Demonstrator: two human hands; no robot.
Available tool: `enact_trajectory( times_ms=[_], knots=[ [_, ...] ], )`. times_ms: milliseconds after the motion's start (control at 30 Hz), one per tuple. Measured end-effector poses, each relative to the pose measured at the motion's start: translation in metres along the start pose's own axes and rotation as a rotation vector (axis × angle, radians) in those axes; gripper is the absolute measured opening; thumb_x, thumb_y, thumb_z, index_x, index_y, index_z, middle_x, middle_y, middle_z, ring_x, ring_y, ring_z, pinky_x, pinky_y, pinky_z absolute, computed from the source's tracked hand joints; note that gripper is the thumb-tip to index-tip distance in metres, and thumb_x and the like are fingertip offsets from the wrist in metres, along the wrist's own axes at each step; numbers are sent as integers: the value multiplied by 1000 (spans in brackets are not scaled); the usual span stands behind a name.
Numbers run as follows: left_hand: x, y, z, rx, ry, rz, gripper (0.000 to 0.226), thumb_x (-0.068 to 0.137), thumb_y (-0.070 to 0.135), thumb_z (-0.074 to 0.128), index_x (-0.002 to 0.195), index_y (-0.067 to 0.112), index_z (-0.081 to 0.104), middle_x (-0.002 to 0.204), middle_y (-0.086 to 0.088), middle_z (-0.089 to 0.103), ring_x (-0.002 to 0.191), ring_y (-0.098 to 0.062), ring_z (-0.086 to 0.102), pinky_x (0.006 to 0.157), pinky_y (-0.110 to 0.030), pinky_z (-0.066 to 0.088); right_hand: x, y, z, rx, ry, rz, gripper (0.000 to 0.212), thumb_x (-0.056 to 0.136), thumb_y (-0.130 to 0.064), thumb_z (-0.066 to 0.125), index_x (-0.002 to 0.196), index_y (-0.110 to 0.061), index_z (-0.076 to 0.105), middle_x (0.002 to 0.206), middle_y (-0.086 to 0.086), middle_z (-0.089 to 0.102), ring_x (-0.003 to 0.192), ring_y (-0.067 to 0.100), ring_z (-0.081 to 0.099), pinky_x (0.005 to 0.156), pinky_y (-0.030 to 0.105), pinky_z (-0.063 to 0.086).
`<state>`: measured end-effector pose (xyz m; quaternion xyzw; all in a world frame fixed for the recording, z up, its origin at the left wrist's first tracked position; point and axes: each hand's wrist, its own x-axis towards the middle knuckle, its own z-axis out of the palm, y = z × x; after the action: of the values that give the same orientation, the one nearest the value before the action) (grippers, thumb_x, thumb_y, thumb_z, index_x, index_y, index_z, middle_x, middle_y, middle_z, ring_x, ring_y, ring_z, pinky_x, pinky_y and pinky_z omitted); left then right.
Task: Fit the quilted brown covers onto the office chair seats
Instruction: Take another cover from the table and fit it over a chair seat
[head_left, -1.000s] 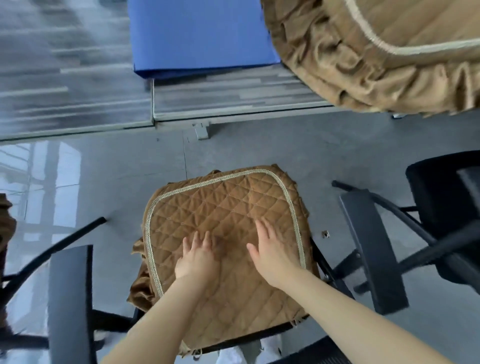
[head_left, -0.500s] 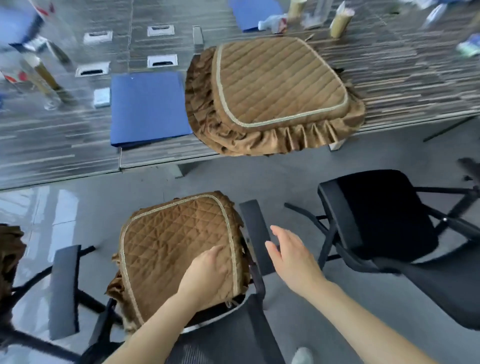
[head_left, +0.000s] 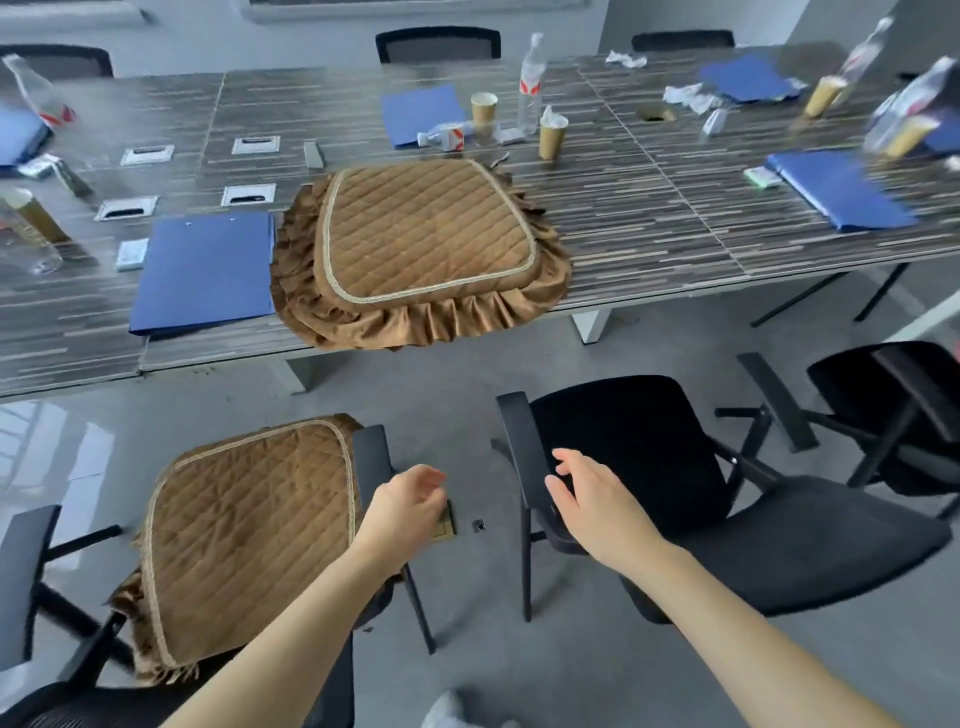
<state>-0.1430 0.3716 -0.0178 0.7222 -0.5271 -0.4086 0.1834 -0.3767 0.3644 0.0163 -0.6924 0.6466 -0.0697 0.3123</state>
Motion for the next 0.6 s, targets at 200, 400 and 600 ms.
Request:
enact_trajectory(
  times_ms=[200,400,600],
  knots=[
    [60,36,-36,17,119,15,21,91,20,57,109,19,68,98,3,66,98,-19,64,79,-25,44,64,-17,-35,19,9,-56,48,100,-39,39,143,-17,39,134,-1,55,125,18,48,100,34,42],
    [153,64,-73,-121,186,-38,25,92,22,54,114,18,64,103,-2,68,97,-22,63,75,-29,45,172,-48,-65,-22,-79,-79,48,101,-36,38,143,-13,38,128,1,58,122,22,50,96,35,41],
    [261,66,-120,-657,219,-380,26,92,13,55,117,7,59,102,-9,63,88,-26,61,83,-42,54,304,-73,-93,77,-90,28,48,99,-35,41,140,-11,41,128,7,58,121,26,51,97,35,42]
  ],
)
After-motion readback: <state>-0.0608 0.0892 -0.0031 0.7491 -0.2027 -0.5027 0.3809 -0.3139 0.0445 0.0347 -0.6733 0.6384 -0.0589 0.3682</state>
